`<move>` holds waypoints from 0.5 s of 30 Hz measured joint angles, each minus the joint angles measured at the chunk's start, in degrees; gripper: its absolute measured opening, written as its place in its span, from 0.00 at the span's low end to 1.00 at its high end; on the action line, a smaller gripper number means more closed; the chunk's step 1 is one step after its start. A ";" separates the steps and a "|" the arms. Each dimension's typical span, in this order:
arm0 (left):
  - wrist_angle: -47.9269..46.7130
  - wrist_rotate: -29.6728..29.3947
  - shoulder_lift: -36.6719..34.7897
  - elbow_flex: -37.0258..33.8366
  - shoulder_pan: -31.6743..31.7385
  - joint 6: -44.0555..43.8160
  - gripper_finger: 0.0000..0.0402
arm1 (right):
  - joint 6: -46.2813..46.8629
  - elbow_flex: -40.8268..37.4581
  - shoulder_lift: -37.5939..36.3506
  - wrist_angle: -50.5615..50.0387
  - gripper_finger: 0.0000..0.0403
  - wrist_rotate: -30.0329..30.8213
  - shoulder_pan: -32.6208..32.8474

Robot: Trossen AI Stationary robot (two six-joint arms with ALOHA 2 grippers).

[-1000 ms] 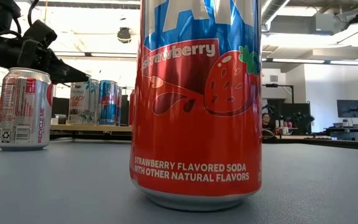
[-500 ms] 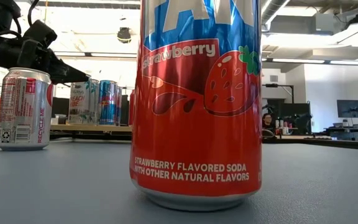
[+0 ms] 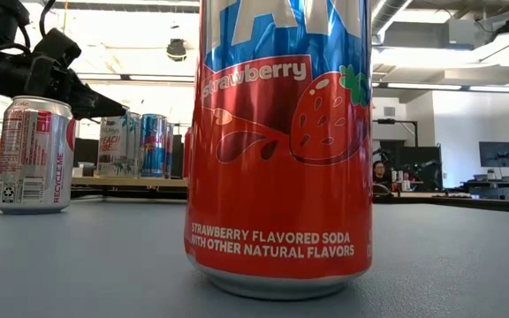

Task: Place canned beverage on shelf
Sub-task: Put the left red soda can on the shelf aligned with the other red soda can

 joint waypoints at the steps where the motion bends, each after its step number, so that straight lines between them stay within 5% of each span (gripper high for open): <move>1: 0.00 0.00 0.00 0.00 0.00 0.00 0.56 | 0.02 -0.02 0.00 -0.33 0.98 -0.02 0.02; 15: 0.00 0.00 0.00 -0.02 0.00 0.00 0.56 | 6.45 -4.65 0.07 -0.97 0.97 -0.16 -0.76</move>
